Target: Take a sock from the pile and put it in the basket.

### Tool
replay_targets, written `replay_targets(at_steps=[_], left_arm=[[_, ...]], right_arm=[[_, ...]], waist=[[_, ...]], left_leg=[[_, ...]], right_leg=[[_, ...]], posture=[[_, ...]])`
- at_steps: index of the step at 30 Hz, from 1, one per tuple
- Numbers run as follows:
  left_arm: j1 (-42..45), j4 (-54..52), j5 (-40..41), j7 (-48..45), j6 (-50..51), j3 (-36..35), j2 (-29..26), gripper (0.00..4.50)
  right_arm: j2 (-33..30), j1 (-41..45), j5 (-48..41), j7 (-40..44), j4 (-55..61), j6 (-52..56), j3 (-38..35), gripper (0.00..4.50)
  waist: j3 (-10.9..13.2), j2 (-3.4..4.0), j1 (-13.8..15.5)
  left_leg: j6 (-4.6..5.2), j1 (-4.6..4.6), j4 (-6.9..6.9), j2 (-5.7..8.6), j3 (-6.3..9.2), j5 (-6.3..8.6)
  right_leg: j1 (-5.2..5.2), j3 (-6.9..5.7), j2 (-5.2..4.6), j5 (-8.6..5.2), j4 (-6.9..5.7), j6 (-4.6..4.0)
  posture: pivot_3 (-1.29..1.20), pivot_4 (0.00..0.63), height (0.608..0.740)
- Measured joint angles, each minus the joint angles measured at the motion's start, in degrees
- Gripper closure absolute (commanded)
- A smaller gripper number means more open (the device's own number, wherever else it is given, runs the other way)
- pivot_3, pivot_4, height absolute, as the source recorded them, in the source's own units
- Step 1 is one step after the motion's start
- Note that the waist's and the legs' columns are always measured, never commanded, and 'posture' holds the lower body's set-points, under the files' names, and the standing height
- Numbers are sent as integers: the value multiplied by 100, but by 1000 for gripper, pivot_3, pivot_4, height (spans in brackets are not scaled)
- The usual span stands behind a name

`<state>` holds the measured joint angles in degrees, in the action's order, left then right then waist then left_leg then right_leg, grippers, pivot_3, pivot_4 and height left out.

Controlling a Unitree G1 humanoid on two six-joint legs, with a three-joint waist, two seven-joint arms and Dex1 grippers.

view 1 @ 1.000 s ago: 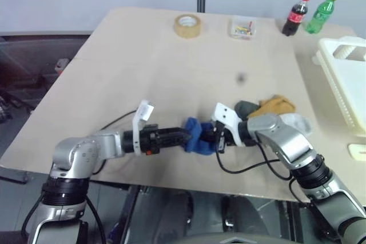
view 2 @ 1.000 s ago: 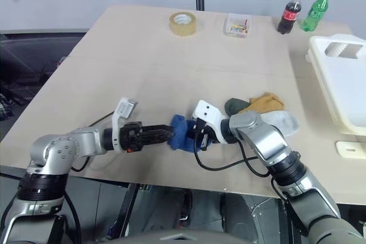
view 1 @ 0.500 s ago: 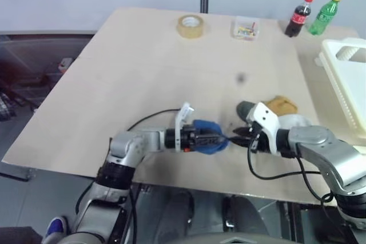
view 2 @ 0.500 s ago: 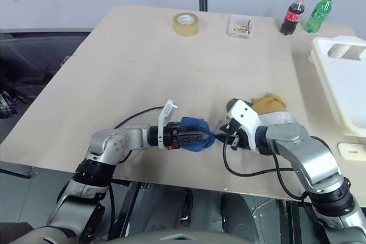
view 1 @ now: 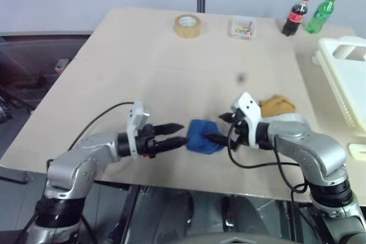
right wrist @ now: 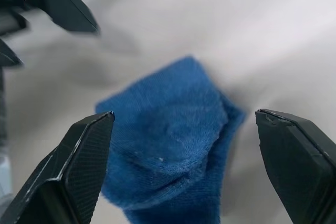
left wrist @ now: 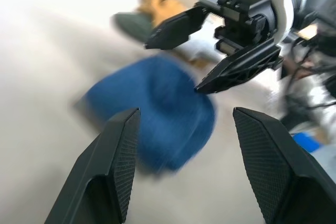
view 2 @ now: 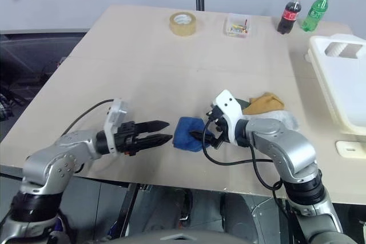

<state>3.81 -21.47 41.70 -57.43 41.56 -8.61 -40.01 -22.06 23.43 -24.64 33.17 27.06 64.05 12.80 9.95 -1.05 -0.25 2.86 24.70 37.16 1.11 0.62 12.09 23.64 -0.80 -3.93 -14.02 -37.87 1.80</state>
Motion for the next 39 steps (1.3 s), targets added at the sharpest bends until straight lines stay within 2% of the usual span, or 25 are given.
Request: replay_targets(at_steps=[6,7,9,12,16,20,22,26,28,30,33,36,37,39], left_arm=[[-534,-465,-11,299,-198,-283,-48,1496],[-610,-559,4,350,-214,-308,-48,1496],[-701,-658,6,425,-239,-336,-48,1496],[-806,-721,-22,518,-366,-341,-48,1496],[-800,-721,-67,566,-500,-329,-43,1496],[-723,-722,-210,669,-702,-188,89,1496],[-574,-722,-241,773,-788,-82,220,1496],[-88,-734,-342,1156,-961,271,767,1496],[26,-734,-344,1259,-974,366,884,1496],[663,-650,-545,1778,-1043,747,1667,1496],[988,-620,-698,2157,-1156,1097,2181,1496],[1115,-343,-910,2382,-1293,1149,2387,1496],[1122,-327,-916,2388,-1301,1150,2388,1496],[1215,-181,-1014,2311,-1383,1187,2362,1496]], right_arm=[[-154,-61,468,46,-547,-802,613,52],[-208,-63,535,96,-576,-938,717,572],[-279,-68,654,214,-622,-1234,938,1261],[-438,-49,944,429,-717,-1877,1348,2798],[-447,-36,1116,582,-865,-2315,1496,4457],[-384,-89,1102,628,-1005,-2544,1356,4457],[-189,-161,894,535,-1139,-2420,957,4457],[132,116,-32,122,-1249,-1811,-802,4457],[135,305,-221,21,-1249,-1711,-1187,4457],[98,1143,-552,-646,-2133,-1550,-2345,4457],[-340,2317,-146,-1707,-3554,-2397,-3233,4457],[-865,3216,598,-2747,-5650,-3803,-3679,4457],[-880,3222,631,-2780,-5731,-3864,-3690,4457],[-905,3632,832,-3066,-6961,-4417,-3713,4457]], waist=[[-3,-1,-31],[-4,0,-34],[-4,0,-41],[-9,-3,-40],[-14,-5,-41],[-18,-7,-33],[-17,-6,-9],[-11,-2,75],[-11,-3,87],[17,25,151],[15,23,148],[13,20,88],[13,20,79],[15,24,-25]], left_leg=[[0,-4,-2,-2,1,0],[0,-7,-2,-2,0,0],[0,-10,-2,-3,0,0],[0,-18,-2,-3,0,0],[0,-25,0,-4,-2,0],[-1,-25,3,-5,-2,0],[-1,-19,6,-4,-1,-1],[1,2,10,5,-1,-1],[1,0,6,5,-1,-1],[8,10,11,17,-1,-7],[11,2,11,24,-13,-9],[2,-1,-5,17,-29,-15],[2,-2,-6,14,-31,-15],[1,-5,-10,3,-49,-15]], right_leg=[[-1,0,1,0,-1,0],[-3,0,1,0,-3,0],[-4,0,3,0,-3,0],[-7,0,3,0,-2,0],[-12,1,5,0,-4,0],[-13,1,4,0,-6,0],[-11,1,4,0,-7,0],[-4,1,1,14,-2,23],[-4,1,3,15,-3,23],[-1,-4,1,16,-6,25],[-9,2,1,19,-4,29],[-6,9,21,18,-1,30],[-6,11,22,17,0,30],[-3,24,30,17,-2,30]], posture=[[0,150,740],[0,150,740],[0,150,740],[0,150,740],[0,150,740],[0,150,740],[0,150,740],[0,150,740],[0,150,740],[0,150,740],[0,150,740],[0,150,740],[0,150,740],[0,150,740]])
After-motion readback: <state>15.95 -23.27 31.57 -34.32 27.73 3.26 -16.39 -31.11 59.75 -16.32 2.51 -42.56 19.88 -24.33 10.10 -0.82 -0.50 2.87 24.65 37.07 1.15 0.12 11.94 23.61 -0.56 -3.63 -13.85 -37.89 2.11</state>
